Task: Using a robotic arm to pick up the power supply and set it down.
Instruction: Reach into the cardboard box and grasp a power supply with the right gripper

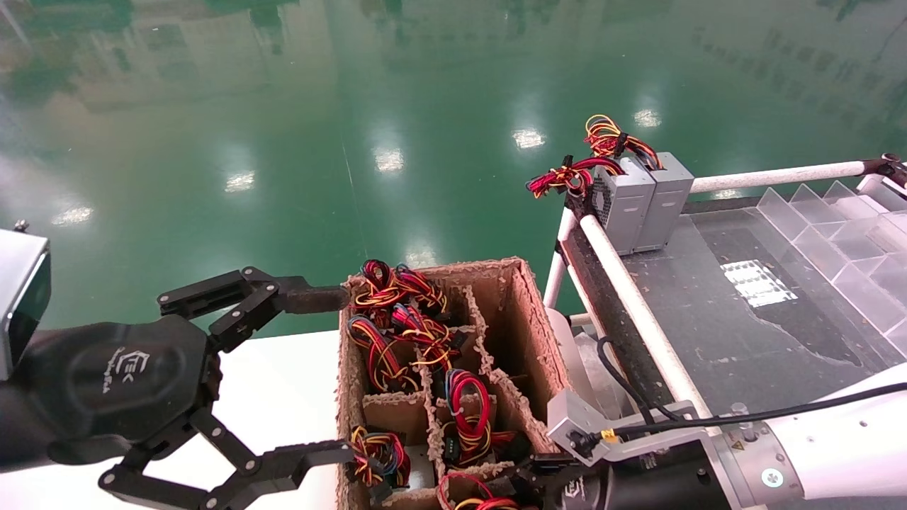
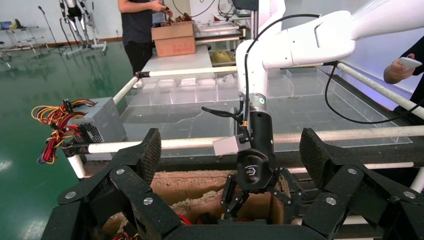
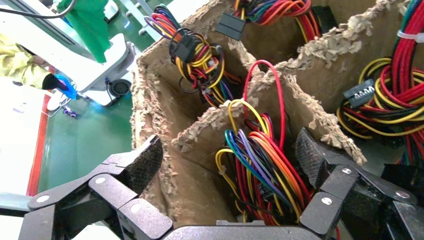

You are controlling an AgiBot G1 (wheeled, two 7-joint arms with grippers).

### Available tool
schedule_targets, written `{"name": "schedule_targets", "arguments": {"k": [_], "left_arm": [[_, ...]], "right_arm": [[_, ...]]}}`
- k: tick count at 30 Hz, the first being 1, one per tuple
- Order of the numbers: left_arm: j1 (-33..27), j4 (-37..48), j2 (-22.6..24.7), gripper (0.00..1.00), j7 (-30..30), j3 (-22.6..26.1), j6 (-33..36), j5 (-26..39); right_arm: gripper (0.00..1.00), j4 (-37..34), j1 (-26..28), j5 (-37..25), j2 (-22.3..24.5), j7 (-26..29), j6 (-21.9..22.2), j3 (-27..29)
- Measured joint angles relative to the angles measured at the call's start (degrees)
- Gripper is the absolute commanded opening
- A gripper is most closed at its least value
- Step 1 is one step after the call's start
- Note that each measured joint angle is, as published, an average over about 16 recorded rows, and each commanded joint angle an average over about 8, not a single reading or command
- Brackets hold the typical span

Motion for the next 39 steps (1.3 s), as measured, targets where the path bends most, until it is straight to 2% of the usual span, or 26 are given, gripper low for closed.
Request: {"name": "schedule_targets", "arguments": {"k": [18, 39], "left_arm": [[0.0, 0.0, 0.0, 1.00, 0.0, 0.0, 0.0, 0.0], [0.0, 0.0, 0.0, 1.00, 0.0, 0.1, 0.0, 0.0]], "right_arm": [[0.00, -4.7, 1.2, 0.0, -0.4, -5.5, 1.4, -0.6], [0.00, -3.0, 1.5, 0.4, 0.7, -7.0, 1.4, -0.6]]}}
